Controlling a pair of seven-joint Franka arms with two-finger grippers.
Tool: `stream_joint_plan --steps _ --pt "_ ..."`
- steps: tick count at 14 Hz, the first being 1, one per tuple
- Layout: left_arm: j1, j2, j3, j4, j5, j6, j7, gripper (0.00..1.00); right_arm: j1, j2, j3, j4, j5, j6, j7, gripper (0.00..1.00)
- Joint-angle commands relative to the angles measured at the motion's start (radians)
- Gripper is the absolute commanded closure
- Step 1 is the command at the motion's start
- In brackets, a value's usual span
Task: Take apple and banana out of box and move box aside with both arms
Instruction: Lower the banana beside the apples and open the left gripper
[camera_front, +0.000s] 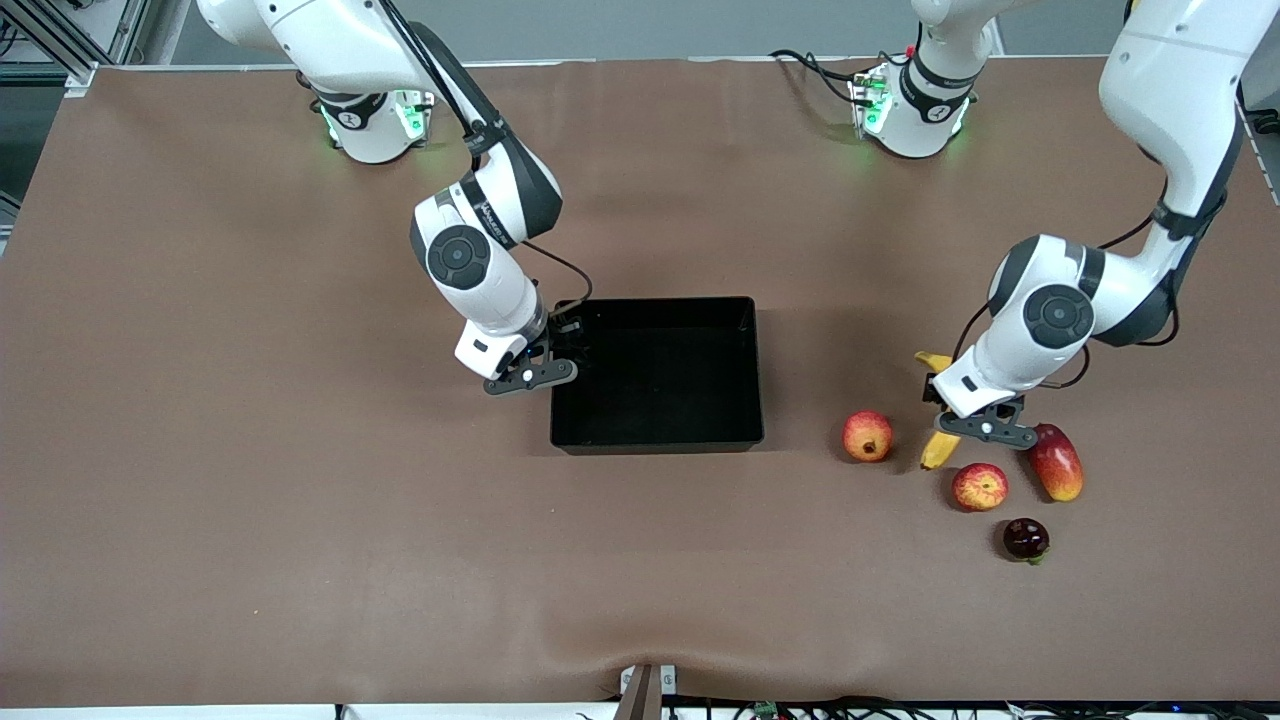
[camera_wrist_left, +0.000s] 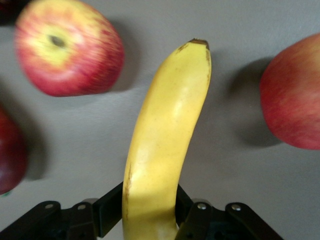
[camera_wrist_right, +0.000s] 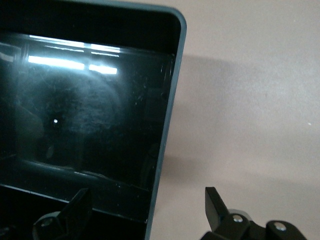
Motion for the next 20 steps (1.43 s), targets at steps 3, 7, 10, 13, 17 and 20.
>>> stream_joint_plan --steps 3,7,10,13,17,20 --pt "0.017 0.039 -0.007 0.005 -0.013 0.026 0.031 0.50 0.012 0.093 -0.011 0.065 0.002 -0.004 0.076 0.00" --pt "0.017 0.018 -0.007 0.021 -0.013 0.025 0.034 0.00 0.063 0.120 -0.014 0.069 -0.060 -0.004 0.208 0.08" --pt "0.023 -0.072 -0.011 0.028 -0.016 0.012 0.031 0.00 0.057 0.120 -0.014 0.076 -0.090 -0.014 0.222 0.86" --pt "0.023 -0.181 -0.030 0.050 -0.018 -0.059 0.031 0.00 0.055 0.117 -0.014 0.086 -0.090 -0.030 0.248 1.00" --pt "0.021 -0.221 -0.064 0.217 -0.021 -0.295 0.032 0.00 0.026 0.100 -0.014 0.080 -0.087 -0.033 0.254 1.00" --pt "0.018 -0.217 -0.101 0.357 -0.029 -0.466 0.032 0.00 -0.041 0.045 -0.012 0.072 -0.087 -0.091 0.239 1.00"
